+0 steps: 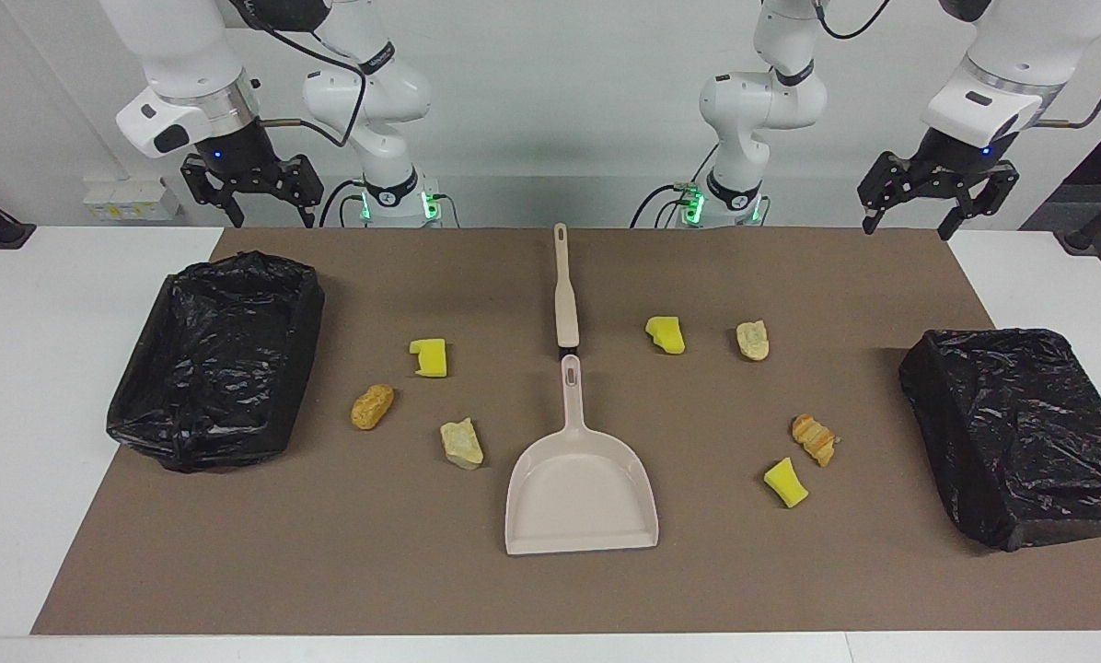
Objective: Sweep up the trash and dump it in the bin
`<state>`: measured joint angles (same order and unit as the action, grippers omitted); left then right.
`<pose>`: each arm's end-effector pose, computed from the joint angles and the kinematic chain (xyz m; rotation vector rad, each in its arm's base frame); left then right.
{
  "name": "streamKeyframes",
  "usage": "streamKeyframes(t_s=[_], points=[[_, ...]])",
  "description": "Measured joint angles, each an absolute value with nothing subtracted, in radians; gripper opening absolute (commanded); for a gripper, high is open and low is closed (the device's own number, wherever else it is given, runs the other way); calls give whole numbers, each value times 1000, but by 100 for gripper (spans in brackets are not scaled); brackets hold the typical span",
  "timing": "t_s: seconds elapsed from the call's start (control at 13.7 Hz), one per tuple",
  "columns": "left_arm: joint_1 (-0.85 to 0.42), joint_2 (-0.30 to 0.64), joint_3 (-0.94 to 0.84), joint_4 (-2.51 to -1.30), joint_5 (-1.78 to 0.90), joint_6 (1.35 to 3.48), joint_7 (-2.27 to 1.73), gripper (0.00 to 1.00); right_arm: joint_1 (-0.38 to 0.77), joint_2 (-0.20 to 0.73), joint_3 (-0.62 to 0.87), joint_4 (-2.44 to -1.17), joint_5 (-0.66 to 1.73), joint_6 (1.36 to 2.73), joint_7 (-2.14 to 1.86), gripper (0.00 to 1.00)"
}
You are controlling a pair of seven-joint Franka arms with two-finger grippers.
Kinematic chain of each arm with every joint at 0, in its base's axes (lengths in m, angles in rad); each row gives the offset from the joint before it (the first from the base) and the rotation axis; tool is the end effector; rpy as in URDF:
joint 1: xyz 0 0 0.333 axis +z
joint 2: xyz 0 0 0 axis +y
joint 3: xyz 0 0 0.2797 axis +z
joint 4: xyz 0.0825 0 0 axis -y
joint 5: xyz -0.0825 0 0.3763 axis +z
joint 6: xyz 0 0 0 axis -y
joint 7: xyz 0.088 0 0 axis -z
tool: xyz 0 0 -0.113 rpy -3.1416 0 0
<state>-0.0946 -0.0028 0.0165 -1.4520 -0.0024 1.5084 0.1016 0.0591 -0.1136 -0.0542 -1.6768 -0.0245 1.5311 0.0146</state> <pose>0.5381 -0.0424 0.6329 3.1258 -0.2820 0.0930 0.5103 -0.0018 0.5898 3.1225 -0.0153 -0.0501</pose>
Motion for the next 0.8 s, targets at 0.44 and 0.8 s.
streamKeyframes(t_s=[0.44, 0.8], points=[[-94, -4, 16, -1454, -2, 1509, 102, 100, 59, -114, -54, -1677, -24, 1531, 15, 100], [-93, -18, 17, -1454, -2, 1509, 102, 100, 59, -114, -54, -1677, -24, 1531, 15, 100]])
